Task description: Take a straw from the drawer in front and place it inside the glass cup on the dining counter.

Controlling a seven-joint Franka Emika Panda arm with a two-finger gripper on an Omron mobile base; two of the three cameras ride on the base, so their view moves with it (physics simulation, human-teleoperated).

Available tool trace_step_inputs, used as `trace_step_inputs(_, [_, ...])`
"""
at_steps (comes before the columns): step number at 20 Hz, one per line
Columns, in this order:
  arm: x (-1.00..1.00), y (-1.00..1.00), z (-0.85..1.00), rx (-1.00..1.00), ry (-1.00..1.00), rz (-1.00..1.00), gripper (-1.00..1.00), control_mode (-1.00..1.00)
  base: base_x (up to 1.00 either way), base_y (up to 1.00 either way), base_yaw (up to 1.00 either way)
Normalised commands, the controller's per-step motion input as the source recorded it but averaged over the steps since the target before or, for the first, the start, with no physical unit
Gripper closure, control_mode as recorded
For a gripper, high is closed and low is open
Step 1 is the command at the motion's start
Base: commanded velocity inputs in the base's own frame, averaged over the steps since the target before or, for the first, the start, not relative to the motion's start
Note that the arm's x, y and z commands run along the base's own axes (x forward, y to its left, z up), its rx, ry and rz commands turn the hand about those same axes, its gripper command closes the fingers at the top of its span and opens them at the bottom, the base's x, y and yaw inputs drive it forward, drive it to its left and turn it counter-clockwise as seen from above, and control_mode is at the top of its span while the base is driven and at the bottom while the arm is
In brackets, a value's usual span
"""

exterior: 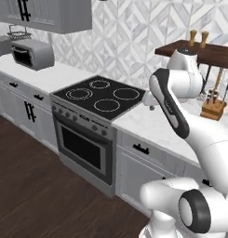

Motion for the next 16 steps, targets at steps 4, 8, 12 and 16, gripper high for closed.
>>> trace_step_inputs(4, [0.0,0.0,0.0,0.0,0.0,0.0,-1.0,1.0,-0.01,-0.56,0.41])
trace_step_inputs(8, [0.0,0.0,0.0,0.0,0.0,0.0,-1.0,1.0,-0.09,-0.55,0.37])
trace_step_inputs(12, [0.0,0.0,0.0,0.0,0.0,0.0,-1.0,1.0,-0.2,-0.61,0.34])
trace_step_inputs(16, [0.0,0.0,0.0,0.0,0.0,0.0,-1.0,1.0,-0.32,-0.67,0.3])
